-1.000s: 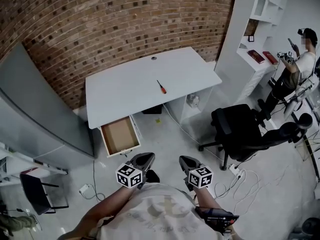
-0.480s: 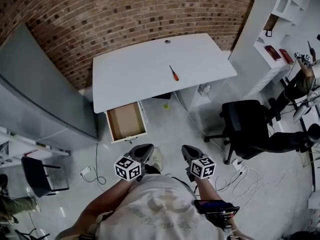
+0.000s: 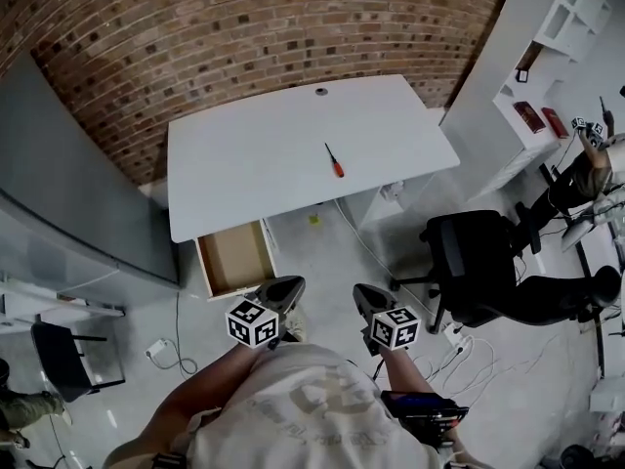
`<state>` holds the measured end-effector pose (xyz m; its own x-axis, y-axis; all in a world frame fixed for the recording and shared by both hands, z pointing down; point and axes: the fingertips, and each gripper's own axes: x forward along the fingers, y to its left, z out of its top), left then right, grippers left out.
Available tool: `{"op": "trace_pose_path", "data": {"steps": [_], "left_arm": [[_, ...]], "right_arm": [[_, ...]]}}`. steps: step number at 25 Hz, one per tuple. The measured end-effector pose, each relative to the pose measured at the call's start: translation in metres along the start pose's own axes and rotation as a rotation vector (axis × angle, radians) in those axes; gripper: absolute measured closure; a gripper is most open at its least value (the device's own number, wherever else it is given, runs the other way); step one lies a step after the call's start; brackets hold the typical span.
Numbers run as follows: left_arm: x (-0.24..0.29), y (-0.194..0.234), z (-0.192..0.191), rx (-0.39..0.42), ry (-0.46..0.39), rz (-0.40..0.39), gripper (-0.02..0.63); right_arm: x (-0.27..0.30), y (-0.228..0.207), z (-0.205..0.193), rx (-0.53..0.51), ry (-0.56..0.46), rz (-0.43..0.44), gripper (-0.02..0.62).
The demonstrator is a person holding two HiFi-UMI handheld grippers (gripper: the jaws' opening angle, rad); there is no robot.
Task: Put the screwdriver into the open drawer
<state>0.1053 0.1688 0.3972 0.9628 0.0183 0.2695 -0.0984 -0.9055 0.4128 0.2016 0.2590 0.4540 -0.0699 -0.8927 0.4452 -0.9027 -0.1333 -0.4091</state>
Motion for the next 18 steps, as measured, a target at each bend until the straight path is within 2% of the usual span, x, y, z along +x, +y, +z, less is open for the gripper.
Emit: {"op": "trace_pose_path", "data": {"steps": [2, 9, 14, 18], "left_arm": [[0.01, 0.013, 0.01, -0.004, -0.002, -0.008, 0.588], [0.042, 0.046, 0.041, -0.012, 0.012, -0.076, 0.588], [0.051, 0.068, 0.054, 0.006, 0.011, -0.108, 0.588], [0.048, 0.091, 0.065, -0.001, -0.003, -0.092, 0.588]], "right_arm": [[0.009, -0.006, 0.013, -0.009, -0.003, -0.017, 0.572], [0.033, -0.034, 0.054, -0.03, -0.014, -0.156, 0.571], [0.055, -0.045, 0.068, -0.021, -0.021, -0.204, 0.571], [0.076, -0.042, 0.082, -0.043, -0.014, -0.216, 0.572]]}}
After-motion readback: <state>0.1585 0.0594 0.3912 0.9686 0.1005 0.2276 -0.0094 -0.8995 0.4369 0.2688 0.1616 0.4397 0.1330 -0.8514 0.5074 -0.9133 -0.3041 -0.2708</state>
